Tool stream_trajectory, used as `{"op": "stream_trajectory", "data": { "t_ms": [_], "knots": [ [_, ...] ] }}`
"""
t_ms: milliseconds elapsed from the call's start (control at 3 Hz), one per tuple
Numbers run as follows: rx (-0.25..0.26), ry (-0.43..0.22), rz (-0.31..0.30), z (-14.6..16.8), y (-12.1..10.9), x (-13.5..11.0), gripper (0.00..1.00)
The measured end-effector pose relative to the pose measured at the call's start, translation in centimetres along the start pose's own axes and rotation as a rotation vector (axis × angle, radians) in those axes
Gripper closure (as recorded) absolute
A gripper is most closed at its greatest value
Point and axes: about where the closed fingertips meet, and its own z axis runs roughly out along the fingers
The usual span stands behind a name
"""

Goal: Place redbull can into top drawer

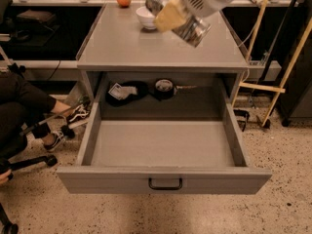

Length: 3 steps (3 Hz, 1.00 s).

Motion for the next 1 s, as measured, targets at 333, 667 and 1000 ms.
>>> {"op": "stream_trajectory", "data": {
  "t_ms": [333,667,1000],
  "knots": [
    [0.01,0.068,0.04,4.4,3.6,4.8,1.0],
    [-0.102,0.252,0.08,11.7,9.2,14.2,1.0],
    [-0.116,0.279,0.083,12.2,9.8,15.7,1.0]
  ]
}}
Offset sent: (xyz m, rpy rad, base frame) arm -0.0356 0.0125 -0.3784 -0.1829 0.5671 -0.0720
